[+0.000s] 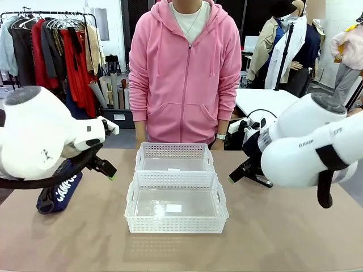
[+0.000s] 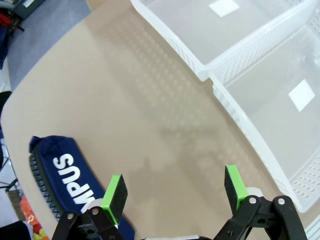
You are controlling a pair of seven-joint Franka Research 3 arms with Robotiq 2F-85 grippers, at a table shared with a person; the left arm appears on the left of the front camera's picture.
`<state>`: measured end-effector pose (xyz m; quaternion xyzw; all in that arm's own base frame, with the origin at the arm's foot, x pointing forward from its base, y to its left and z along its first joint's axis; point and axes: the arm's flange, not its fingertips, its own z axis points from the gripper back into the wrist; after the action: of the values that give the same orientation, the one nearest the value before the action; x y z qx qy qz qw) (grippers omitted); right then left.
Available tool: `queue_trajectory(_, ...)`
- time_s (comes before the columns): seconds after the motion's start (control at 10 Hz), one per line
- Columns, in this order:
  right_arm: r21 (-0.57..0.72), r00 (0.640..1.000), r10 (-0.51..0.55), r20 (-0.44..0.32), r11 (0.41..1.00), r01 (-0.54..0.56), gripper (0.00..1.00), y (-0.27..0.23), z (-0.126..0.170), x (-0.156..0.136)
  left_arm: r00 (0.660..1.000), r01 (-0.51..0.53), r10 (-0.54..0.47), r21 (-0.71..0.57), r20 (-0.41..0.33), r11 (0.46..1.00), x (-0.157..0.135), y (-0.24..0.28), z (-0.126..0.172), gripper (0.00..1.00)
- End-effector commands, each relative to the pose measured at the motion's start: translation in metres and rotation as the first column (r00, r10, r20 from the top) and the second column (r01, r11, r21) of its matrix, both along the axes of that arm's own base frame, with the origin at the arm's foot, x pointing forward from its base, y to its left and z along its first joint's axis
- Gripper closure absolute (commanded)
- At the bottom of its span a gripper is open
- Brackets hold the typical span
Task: Distribute items into two baskets.
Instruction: Pick up the Pencil pouch that the person points to.
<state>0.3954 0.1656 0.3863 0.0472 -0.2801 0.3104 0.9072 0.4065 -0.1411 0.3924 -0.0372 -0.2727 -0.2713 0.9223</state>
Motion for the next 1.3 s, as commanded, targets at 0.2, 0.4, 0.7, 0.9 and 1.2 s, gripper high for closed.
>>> queue_trajectory(0.2,0.084,0.996,0.074,-0.039,0.994,-0.071,0.00,-0.053,0.048,0.017,0.999,0.024,-0.026,-0.061,-0.025,0.998,0.018,0.071,0.075,0.00)
queue_trajectory(0.4,0.099,0.996,0.072,-0.050,0.993,-0.067,0.00,-0.085,0.069,0.029,1.000,0.006,-0.008,-0.080,-0.029,0.997,0.027,0.117,0.107,0.00)
queue_trajectory(0.7,0.148,0.997,0.031,-0.066,0.989,-0.021,0.00,-0.137,0.104,0.048,0.994,0.103,-0.109,-0.158,-0.031,0.982,0.029,0.163,0.142,0.00)
queue_trajectory(0.9,0.244,0.995,0.018,-0.094,0.970,0.006,0.00,-0.173,0.136,0.047,0.992,0.117,-0.123,-0.180,-0.023,0.977,0.032,0.194,0.162,0.00)
queue_trajectory(1.2,0.393,0.994,0.011,-0.108,0.919,0.033,0.00,-0.229,0.147,0.039,0.988,0.157,-0.156,-0.246,0.025,0.957,0.021,0.235,0.158,0.00)
